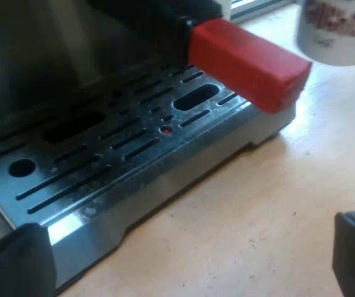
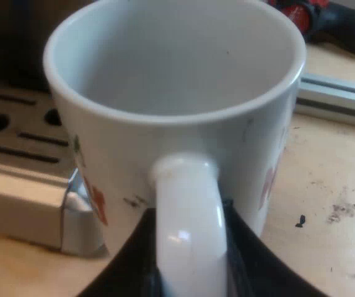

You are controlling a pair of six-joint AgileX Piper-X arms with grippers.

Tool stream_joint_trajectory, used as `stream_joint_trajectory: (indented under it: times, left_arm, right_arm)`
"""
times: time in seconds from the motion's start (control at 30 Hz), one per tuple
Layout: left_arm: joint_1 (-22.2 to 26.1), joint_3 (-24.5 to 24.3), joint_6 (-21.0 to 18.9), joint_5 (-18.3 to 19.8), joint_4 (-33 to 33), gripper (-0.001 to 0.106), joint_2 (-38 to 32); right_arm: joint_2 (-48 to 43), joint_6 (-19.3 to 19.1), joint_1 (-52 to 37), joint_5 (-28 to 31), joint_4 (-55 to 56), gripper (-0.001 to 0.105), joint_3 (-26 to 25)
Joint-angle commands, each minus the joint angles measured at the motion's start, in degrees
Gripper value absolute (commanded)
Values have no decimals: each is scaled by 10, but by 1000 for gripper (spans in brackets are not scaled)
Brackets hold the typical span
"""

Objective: Place mug into machine

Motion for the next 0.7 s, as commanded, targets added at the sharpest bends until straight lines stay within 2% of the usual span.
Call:
stream_joint_trajectory:
  times: [0.03,0.13,0.33,0.5,0.53,0.57,0.7]
  left_arm:
    - [-2,7,1,-7,-22,93,2]
    - [-2,19,15,-7,-46,93,2]
    - [-2,23,16,-9,-68,93,2]
    - [-2,28,16,-9,-72,93,2]
    - [-2,28,22,-9,-71,93,2]
    - [-2,28,25,-9,-71,93,2]
    - [-2,29,25,-9,-77,93,18]
  right_arm:
    - [-46,-2,26,6,44,0,-22]
    - [-88,0,71,5,68,0,-28]
    - [-108,76,155,6,68,0,-29]
    - [-88,93,194,16,67,0,-29]
    - [-66,121,211,20,65,0,-29]
    - [-50,127,215,21,59,0,-29]
    - [4,127,217,21,-7,0,-29]
